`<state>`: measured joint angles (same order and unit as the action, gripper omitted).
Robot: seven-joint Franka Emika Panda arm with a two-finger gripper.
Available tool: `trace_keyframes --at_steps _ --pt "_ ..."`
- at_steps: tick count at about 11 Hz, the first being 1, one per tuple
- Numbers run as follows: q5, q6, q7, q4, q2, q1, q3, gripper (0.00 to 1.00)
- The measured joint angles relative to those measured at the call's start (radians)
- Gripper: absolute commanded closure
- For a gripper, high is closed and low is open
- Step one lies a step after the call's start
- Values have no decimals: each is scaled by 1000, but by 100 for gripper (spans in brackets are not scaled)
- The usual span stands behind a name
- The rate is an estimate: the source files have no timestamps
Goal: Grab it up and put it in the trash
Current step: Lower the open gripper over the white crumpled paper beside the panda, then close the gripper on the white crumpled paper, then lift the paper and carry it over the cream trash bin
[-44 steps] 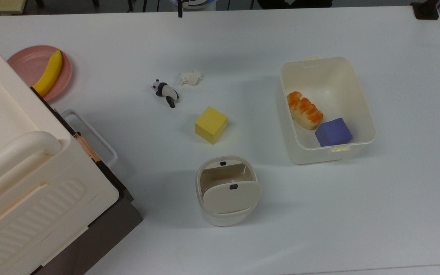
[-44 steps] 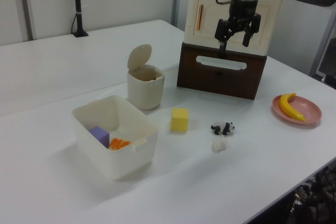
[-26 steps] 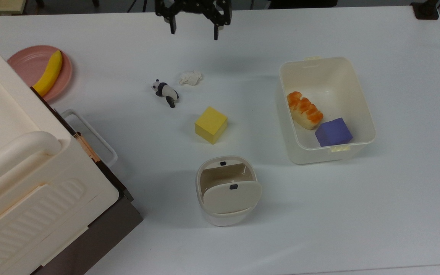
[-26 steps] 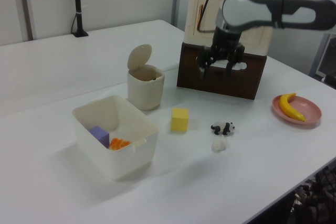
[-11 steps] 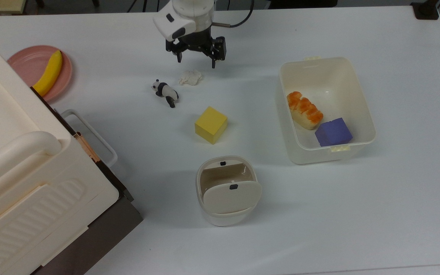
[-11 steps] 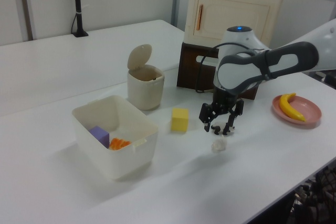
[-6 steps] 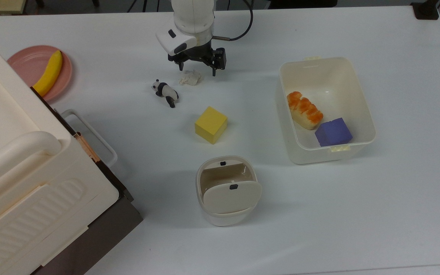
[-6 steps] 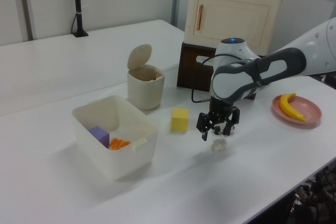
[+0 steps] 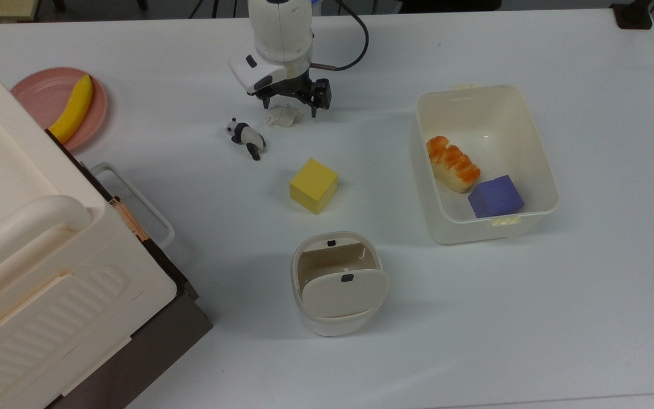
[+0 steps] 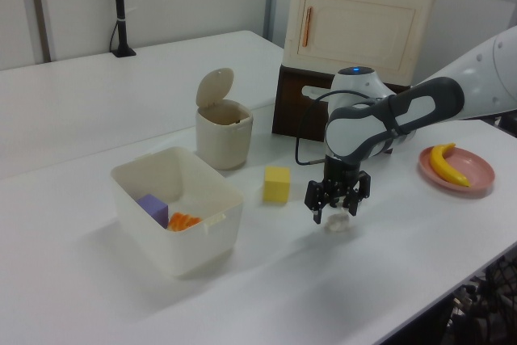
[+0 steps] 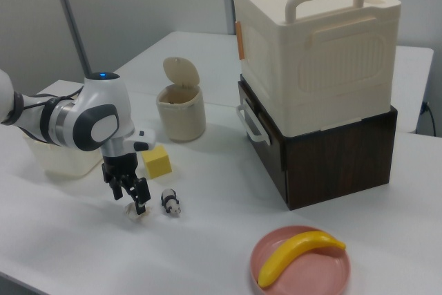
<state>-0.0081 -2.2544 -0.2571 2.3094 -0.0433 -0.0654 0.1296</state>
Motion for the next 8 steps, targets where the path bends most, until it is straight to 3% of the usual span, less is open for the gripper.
trace_keyframes --at_steps 1,2,3,8 --pt "-3 0 0 0 -14 -3 0 53" --pt "-8 0 0 -2 -30 -4 0 92" --pt "-11 -2 0 -6 -44 -5 0 100" --pt "-11 -8 15 -54 -63 -9 0 100"
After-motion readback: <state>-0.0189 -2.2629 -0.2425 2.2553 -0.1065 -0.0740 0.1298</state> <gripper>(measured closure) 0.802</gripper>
